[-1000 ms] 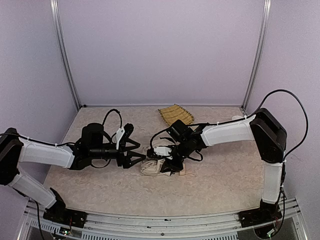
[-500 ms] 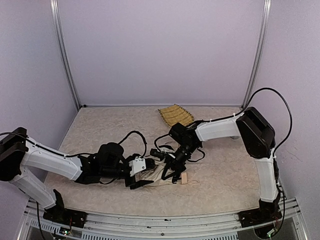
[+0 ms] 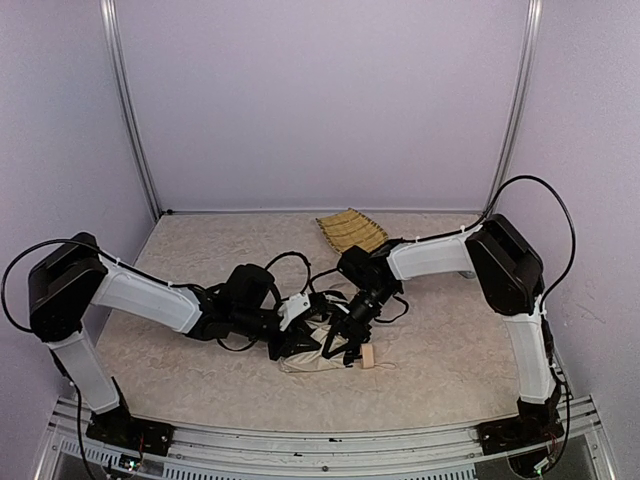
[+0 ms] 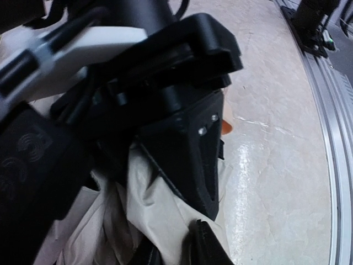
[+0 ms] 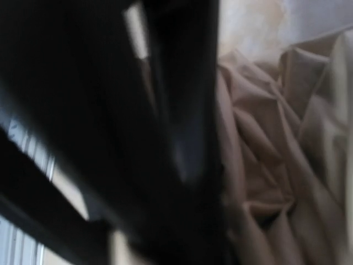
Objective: Put away the umbrella
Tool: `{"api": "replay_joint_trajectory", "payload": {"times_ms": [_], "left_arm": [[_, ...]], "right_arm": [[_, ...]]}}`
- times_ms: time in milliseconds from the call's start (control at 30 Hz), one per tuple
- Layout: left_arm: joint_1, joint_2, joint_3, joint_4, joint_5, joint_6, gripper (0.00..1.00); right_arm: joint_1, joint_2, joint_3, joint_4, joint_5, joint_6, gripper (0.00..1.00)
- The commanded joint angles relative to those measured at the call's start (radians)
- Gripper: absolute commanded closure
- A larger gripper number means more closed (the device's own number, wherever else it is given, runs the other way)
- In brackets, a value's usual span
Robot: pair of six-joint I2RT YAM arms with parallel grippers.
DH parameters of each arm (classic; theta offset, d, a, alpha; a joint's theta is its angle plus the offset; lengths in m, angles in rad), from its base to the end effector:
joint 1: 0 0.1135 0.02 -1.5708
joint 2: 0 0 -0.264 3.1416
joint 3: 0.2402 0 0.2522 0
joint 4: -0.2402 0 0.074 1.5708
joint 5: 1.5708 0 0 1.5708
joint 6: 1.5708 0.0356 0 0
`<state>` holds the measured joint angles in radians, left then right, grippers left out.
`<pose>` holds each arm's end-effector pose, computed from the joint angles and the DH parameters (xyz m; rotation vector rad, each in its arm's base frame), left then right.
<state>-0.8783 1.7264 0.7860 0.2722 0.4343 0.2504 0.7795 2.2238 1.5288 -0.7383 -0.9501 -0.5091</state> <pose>0.2038 -0.2691 0.1459 1.4264 1.7972 -0.8202 0.2783 0.3158 0.1186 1.7519 -2.1678 -1.4454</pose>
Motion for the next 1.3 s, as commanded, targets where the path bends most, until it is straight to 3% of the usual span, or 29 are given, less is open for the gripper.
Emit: {"api": "replay_joint_trajectory", "payload": {"times_ms": [0,33,267,367,467,700,867,967,1100,1267], "left_arm": [[0.021,0.033,0.046,-0.063,0.13,-0.064,0.88],[0.026,0.04,0.05,-0.064,0.126,-0.08,0.99],[0.103,0.102,0.026,0.037,0.044,-0.273,1.0],[0.125,0.159,0.078,-0.053,0.015,-0.299,1.0],[0.127,0.234,0.156,-0.193,-0.031,-0.297,1.0],[0.127,0.309,0.185,-0.305,-0.021,-0.266,1.0],[0.128,0.325,0.195,-0.322,-0.006,-0.255,1.0],[0.133,0.34,0.203,-0.323,0.002,-0.256,1.0],[0.139,0.354,0.209,-0.318,0.024,-0.262,1.0],[0.148,0.378,0.217,-0.322,0.048,-0.267,1.0]], "right_arm": [[0.006,0.075,-0.025,-0.042,0.147,0.033,0.82],[0.007,0.072,-0.023,-0.041,0.15,0.033,0.82],[0.007,0.033,-0.047,-0.035,0.098,0.014,0.78],[0.008,-0.001,-0.087,-0.017,0.099,0.016,0.75],[0.002,-0.059,-0.123,0.028,0.117,0.046,0.67],[-0.054,-0.278,-0.233,0.244,0.321,0.221,0.44],[-0.059,-0.444,-0.344,0.381,0.568,0.261,0.39],[-0.059,-0.53,-0.402,0.446,0.627,0.265,0.37],[-0.038,-0.602,-0.475,0.527,0.63,0.229,0.38],[0.112,-0.658,-0.606,0.67,0.671,0.005,0.35]]}}
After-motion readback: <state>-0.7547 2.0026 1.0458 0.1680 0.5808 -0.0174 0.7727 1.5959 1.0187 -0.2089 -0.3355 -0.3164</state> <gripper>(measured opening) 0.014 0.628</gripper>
